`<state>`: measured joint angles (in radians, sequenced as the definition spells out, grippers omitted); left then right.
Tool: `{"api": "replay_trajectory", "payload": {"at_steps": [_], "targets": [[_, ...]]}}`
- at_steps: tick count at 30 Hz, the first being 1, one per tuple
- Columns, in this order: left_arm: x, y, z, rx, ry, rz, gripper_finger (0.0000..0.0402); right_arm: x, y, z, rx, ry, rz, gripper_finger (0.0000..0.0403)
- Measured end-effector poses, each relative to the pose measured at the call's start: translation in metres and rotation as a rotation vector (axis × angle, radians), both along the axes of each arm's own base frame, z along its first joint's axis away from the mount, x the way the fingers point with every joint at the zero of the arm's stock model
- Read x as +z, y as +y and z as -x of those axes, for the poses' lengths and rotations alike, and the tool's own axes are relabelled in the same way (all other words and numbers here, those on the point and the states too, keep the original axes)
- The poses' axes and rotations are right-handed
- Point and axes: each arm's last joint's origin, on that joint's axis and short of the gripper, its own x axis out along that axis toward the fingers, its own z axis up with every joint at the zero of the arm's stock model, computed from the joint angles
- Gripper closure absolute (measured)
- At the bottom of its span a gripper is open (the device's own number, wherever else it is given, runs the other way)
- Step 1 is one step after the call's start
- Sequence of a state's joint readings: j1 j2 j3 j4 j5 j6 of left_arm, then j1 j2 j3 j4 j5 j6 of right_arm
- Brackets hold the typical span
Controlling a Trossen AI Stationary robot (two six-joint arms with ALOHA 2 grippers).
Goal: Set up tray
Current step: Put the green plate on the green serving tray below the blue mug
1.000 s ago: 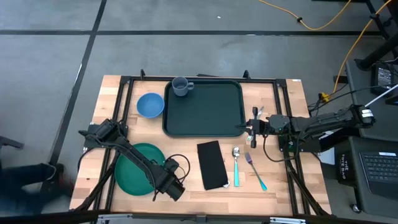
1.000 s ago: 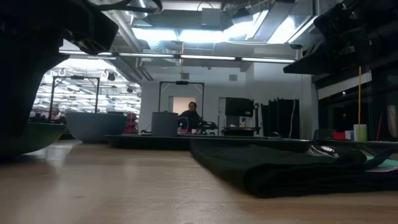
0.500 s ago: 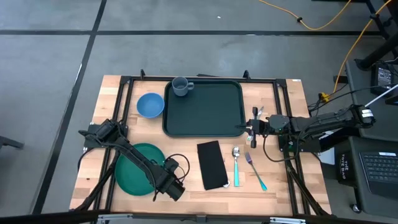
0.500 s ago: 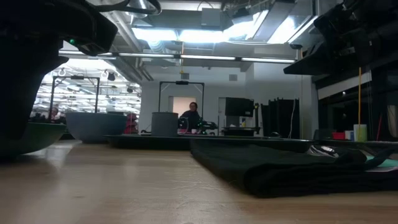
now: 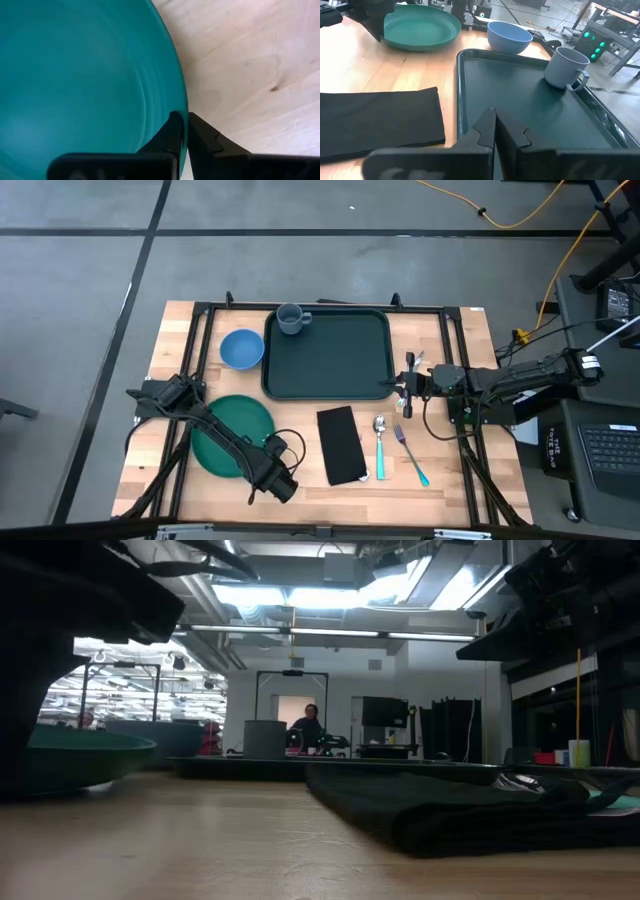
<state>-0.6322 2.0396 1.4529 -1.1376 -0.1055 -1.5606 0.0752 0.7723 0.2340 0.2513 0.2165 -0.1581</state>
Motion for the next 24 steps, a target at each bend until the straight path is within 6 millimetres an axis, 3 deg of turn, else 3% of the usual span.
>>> {"api": "replay_trajectory", "payload": {"at_steps": [6,14,24], "targets": [[0.013,-0.009,-0.008,-0.086,-0.055,0.026,0.0398,0.0,0.0,0.0,0.0,0.0,0.0,0.0392],[0.05,-0.024,-0.023,-0.287,-0.182,0.024,0.0398,0.0,0.0,0.0,0.0,0.0,0.0,0.0392],[0.089,-0.023,-0.024,-0.434,-0.162,-0.054,0.0398,0.0,0.0,0.0,0.0,0.0,-0.001,0.0392]]}}
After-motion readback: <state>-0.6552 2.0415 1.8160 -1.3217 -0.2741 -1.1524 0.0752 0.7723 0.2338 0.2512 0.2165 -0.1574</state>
